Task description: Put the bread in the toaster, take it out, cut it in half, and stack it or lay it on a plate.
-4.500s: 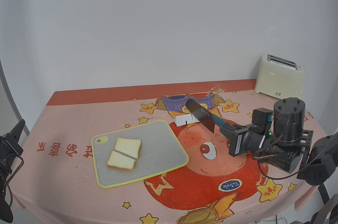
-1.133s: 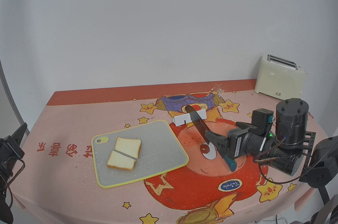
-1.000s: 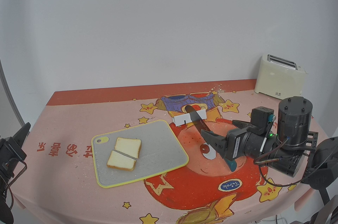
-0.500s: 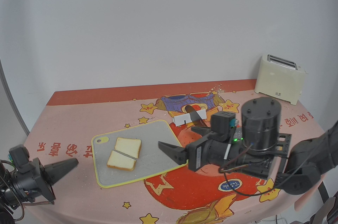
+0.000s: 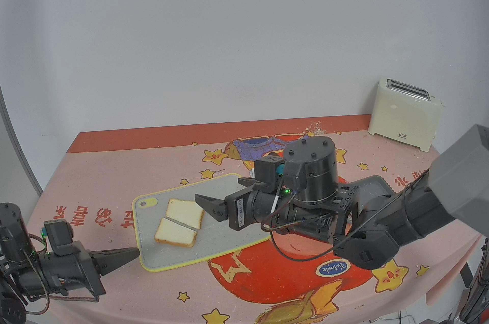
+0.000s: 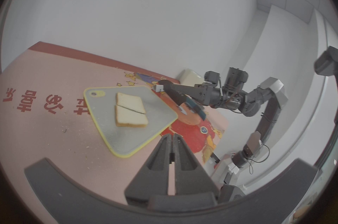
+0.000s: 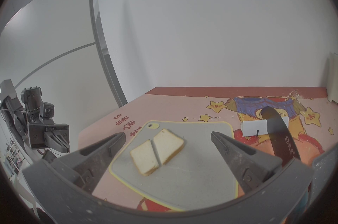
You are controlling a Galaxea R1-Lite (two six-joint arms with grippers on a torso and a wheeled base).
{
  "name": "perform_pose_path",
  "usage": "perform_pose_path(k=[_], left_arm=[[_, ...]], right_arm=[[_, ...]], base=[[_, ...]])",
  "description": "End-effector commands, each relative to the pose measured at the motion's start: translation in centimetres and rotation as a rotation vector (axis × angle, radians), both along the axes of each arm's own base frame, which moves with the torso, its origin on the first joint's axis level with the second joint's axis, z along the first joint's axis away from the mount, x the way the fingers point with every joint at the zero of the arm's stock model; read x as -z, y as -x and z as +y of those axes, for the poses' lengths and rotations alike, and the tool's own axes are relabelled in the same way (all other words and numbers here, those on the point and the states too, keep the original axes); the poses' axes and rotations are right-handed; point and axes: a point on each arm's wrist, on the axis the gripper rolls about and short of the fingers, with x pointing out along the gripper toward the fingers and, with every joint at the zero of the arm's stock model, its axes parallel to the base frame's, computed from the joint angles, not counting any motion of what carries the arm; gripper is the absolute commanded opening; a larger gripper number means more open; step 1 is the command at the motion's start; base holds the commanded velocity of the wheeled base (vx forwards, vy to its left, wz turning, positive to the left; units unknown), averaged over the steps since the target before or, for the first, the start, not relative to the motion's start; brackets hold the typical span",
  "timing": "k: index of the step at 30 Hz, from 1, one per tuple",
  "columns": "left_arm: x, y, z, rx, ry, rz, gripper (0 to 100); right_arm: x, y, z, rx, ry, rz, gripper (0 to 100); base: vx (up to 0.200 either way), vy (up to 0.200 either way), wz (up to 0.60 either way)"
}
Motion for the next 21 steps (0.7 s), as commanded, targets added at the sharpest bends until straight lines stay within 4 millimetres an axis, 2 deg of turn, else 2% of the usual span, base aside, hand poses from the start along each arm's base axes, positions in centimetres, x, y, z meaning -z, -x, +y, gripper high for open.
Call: perform_pose_path(k=[1, 3, 7, 13, 21], left_arm=[[0.7, -2.2, -0.8, -0.034, -0.040, 0.071, 0], [0.8, -2.3, -1.0, -0.035, -0.047, 0.076, 0], [1.3, -2.4, -2.3, -0.068, -0.094, 0.102, 0], [1.6, -2.8, -4.0, -0.171, -0.057, 0.193, 0], [3.2, -3.7, -5.3, -0.284, -0.095, 0.287, 0]], right_arm=[[0.3, -1.7, 0.3, 0.043, -0.016, 0.003, 0], [0.3, -1.9, 0.6, 0.061, -0.025, 0.006, 0], [2.1, -3.0, 2.4, 0.184, 0.008, -0.007, 0], [3.0, -2.9, 3.6, 0.176, 0.008, 0.000, 0], [3.4, -3.1, 3.4, 0.176, 0.005, 0.024, 0]], base=[[0.000, 0.000, 0.00], [0.000, 0.000, 0.00], [0.000, 0.000, 0.00], [0.000, 0.000, 0.00], [0.000, 0.000, 0.00]])
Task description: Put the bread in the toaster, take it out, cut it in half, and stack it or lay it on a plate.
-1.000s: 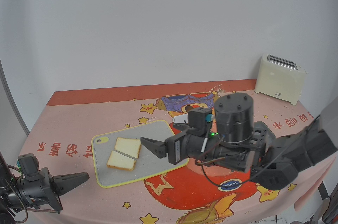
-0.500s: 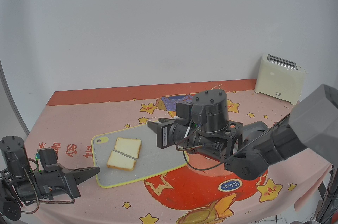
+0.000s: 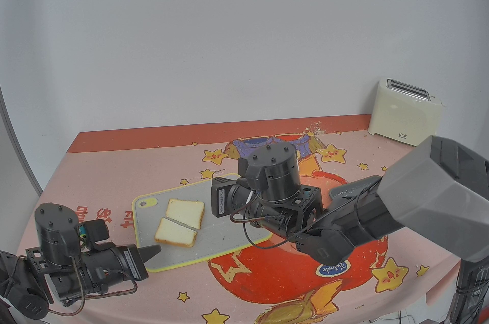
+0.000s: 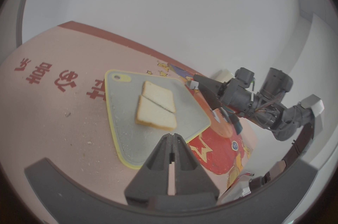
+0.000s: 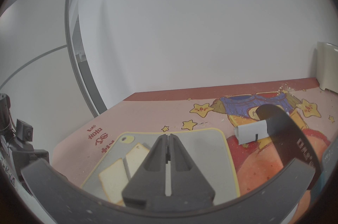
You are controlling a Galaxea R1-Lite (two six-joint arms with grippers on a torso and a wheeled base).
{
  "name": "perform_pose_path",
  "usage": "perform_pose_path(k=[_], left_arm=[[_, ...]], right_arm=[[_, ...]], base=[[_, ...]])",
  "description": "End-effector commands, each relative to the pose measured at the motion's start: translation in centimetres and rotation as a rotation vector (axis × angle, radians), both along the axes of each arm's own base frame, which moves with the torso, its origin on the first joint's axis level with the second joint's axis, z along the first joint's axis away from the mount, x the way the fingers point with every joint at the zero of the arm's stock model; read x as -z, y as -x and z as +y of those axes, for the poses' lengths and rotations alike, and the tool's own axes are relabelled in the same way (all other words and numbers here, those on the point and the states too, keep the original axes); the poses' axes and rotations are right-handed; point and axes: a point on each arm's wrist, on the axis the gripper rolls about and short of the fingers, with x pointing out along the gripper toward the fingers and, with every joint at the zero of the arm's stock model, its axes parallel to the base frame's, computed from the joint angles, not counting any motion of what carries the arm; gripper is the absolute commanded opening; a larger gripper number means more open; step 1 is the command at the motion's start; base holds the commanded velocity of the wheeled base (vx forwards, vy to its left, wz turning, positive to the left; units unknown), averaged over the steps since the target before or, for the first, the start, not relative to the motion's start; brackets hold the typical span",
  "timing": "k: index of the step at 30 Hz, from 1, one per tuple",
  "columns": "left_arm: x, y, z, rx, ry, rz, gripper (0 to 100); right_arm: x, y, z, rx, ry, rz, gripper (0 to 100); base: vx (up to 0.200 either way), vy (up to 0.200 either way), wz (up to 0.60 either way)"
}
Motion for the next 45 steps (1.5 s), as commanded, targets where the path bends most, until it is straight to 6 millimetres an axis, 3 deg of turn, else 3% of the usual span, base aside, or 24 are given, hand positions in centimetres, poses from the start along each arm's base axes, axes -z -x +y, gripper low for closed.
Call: perform_pose_path(k=[1, 6, 12, 13, 16, 25, 37, 45], left_arm=[[1.4, -1.1, -1.2, -0.021, -0.029, 0.077, 0], [1.3, -2.2, -1.7, -0.089, -0.041, 0.060, 0], [1.4, -2.2, -1.7, -0.100, -0.041, 0.068, 0], [1.3, -2.2, -1.6, -0.127, -0.030, 0.071, 0], [1.4, -2.3, -1.6, -0.160, -0.032, 0.070, 0], [2.1, -2.8, -1.8, -0.224, -0.055, 0.092, 0], [2.7, -2.4, -2.0, -0.204, -0.070, 0.120, 0], [2.6, -2.6, -2.2, -0.205, -0.056, 0.120, 0]], right_arm=[[0.7, -0.4, 0.0, -0.012, 0.021, 0.032, 0], [-1.4, -0.4, -1.2, -0.112, 0.055, 0.109, 0], [-1.6, -1.0, -0.7, -0.143, 0.075, 0.111, 0], [-1.3, -2.1, -0.9, -0.149, 0.115, 0.067, 0], [-2.3, -2.6, -0.4, -0.161, 0.109, 0.032, 0], [-3.2, -3.7, 0.7, -0.157, 0.175, 0.099, 0], [-0.7, -3.2, 2.7, -0.193, 0.203, 0.126, 0], [0.0, -3.2, 3.2, -0.199, 0.206, 0.131, 0]], base=[[0.000, 0.000, 0.00], [0.000, 0.000, 0.00], [0.000, 0.000, 0.00], [0.000, 0.000, 0.00], [0.000, 0.000, 0.00], [0.000, 0.000, 0.00], [0.000, 0.000, 0.00], [0.000, 0.000, 0.00]])
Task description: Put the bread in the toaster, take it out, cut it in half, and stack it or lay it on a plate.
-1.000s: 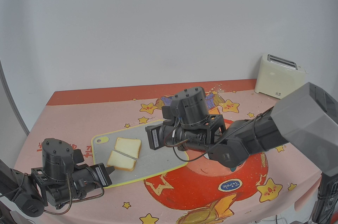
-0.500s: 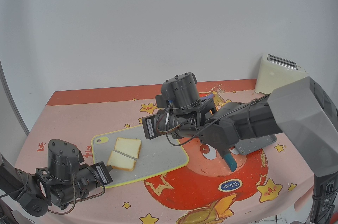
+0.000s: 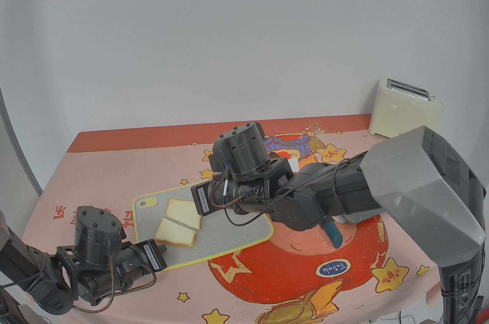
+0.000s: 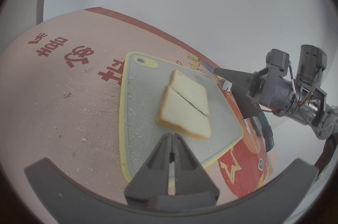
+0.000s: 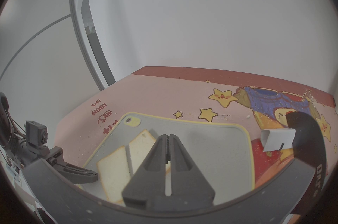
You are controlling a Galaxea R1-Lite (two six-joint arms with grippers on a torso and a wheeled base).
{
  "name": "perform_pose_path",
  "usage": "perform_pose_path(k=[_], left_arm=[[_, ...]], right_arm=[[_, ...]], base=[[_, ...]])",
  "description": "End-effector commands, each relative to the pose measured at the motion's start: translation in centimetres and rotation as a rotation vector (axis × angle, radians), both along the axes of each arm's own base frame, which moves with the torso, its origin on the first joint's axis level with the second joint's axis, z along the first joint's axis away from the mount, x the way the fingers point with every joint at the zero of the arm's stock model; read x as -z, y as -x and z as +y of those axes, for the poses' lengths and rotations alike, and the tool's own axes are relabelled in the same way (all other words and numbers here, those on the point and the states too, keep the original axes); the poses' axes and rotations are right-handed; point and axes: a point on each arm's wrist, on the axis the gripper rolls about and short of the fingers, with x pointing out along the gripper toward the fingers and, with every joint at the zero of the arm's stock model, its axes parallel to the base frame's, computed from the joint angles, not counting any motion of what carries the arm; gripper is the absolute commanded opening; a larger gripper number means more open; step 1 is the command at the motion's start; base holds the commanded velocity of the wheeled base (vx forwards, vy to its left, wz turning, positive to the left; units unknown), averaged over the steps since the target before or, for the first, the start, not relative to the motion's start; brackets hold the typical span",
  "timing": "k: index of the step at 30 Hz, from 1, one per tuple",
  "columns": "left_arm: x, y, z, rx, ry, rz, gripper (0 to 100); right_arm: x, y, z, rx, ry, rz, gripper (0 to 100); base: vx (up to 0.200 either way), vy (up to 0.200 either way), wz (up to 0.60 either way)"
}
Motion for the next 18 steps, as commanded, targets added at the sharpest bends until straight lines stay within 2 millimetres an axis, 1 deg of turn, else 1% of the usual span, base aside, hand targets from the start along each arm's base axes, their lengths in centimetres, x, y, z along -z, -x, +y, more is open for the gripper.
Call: perform_pose_path(k=[1, 2, 5, 13, 18], left_arm=[[0.1, -0.1, -0.1, 0.000, -0.001, 0.005, 0], [0.1, -0.1, -0.1, 0.000, -0.001, 0.005, 0], [0.2, -0.1, 0.0, -0.001, -0.001, 0.005, 0], [0.2, -0.1, 0.0, -0.003, -0.002, 0.004, 0], [0.1, -0.1, 0.0, -0.003, -0.003, 0.002, 0]], right_arm=[[0.8, -0.2, 0.2, 0.001, 0.007, 0.009, 0], [0.9, -0.3, 0.3, 0.001, 0.009, 0.010, 0], [2.1, -0.5, 0.6, 0.003, 0.022, 0.020, 0], [2.6, -1.3, 0.9, 0.013, 0.016, 0.016, 0], [3.0, -1.4, 0.9, 0.014, 0.023, 0.022, 0]], base=[[0.000, 0.000, 0.00], [0.000, 0.000, 0.00], [0.000, 0.000, 0.00], [0.000, 0.000, 0.00], [0.000, 0.000, 0.00]])
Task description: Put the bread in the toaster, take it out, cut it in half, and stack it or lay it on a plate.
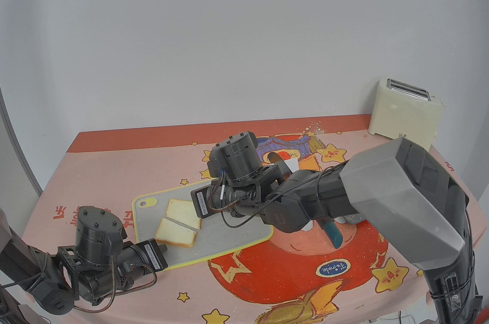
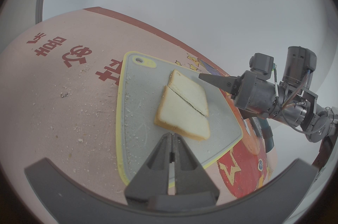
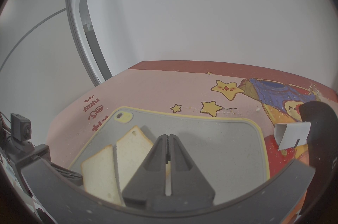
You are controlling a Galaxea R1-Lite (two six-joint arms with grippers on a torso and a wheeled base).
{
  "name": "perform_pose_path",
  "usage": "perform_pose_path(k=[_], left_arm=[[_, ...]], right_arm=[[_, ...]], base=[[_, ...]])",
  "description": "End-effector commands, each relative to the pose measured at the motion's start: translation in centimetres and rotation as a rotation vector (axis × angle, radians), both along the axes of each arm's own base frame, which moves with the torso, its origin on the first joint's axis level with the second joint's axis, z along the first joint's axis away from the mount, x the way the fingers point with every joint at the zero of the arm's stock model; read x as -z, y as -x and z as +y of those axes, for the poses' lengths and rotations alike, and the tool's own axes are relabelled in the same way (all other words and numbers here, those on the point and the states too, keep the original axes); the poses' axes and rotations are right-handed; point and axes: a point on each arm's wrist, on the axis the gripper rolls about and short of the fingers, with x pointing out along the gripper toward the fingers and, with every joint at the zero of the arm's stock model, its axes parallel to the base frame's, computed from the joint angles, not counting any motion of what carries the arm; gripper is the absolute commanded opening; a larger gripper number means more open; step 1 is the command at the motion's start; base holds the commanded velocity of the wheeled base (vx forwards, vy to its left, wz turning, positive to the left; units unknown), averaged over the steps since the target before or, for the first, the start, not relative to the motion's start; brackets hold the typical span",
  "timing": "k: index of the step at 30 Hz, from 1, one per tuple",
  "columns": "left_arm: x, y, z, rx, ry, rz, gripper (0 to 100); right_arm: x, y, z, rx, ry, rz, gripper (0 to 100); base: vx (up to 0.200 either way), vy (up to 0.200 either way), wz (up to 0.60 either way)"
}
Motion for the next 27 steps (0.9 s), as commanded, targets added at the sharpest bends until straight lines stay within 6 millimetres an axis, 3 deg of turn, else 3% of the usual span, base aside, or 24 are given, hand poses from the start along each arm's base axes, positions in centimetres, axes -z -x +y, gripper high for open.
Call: perform_pose_path(k=[1, 16, 27], left_arm=[[0.0, 0.0, 0.0, -0.001, -0.001, 0.000, 0], [-0.1, -0.1, 0.2, -0.014, -0.002, -0.004, 0], [-0.5, -0.8, 0.6, -0.040, 0.007, -0.027, 0]], right_arm=[[0.6, -0.1, 0.1, 0.001, 0.009, 0.007, 0], [1.2, 1.0, -0.4, -0.007, 0.042, 0.039, 0], [-1.1, 3.6, -2.9, -0.002, 0.048, 0.067, 0]], base=[[0.000, 0.000, 0.00], [0.000, 0.000, 0.00], [0.000, 0.000, 0.00]])
